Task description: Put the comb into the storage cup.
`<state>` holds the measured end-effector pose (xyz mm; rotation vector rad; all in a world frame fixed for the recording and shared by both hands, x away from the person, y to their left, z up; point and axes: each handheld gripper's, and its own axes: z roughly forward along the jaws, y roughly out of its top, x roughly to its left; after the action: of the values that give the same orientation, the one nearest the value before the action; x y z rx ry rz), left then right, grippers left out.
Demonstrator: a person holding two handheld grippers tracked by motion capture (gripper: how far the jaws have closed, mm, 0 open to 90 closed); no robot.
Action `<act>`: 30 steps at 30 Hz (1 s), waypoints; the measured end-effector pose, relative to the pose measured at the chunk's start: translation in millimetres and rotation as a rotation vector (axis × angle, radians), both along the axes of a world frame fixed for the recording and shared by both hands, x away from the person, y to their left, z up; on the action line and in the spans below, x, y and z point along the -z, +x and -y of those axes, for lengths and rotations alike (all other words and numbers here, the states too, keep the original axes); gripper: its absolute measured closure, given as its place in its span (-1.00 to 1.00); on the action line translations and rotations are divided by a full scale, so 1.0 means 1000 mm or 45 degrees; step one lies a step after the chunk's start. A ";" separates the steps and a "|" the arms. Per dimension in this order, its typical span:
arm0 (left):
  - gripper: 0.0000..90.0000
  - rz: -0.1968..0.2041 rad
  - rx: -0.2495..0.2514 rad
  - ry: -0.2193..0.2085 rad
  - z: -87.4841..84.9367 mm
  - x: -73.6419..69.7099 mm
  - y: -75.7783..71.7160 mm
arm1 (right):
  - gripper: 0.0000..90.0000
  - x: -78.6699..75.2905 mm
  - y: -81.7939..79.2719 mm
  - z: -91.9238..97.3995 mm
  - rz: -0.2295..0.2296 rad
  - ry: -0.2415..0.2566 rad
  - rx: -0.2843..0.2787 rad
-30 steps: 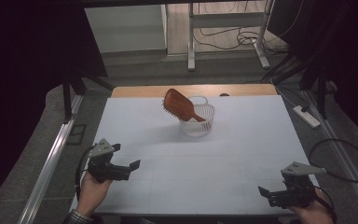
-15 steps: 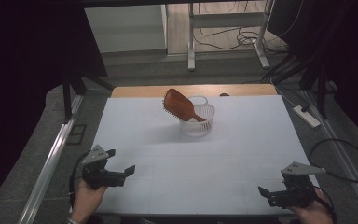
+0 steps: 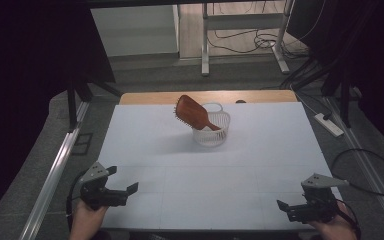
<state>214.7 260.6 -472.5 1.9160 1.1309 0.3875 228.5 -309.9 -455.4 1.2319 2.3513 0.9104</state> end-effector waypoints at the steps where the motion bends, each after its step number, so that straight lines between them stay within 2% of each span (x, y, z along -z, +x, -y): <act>1: -1.00 0.000 0.000 0.000 0.000 0.000 0.000 | -1.00 0.000 0.000 0.000 0.000 0.000 0.000; 4: -1.00 -0.006 -0.003 0.001 -0.001 0.001 -0.003 | -1.00 0.000 0.000 0.000 -0.002 0.000 0.002; 10: -1.00 -0.016 -0.009 0.045 -0.002 0.004 -0.010 | -1.00 0.000 0.001 0.000 -0.006 0.001 0.002; 16: -1.00 -0.023 -0.012 0.063 -0.003 0.005 -0.015 | -1.00 0.000 0.001 0.000 -0.009 0.000 0.002; 30: -1.00 -0.044 -0.001 0.076 -0.004 0.008 -0.024 | -1.00 0.000 0.000 -0.001 -0.009 -0.010 -0.003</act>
<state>190.5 265.0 -480.1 1.9813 1.1542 0.3943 228.9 -309.2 -455.9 1.2314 2.3603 0.8983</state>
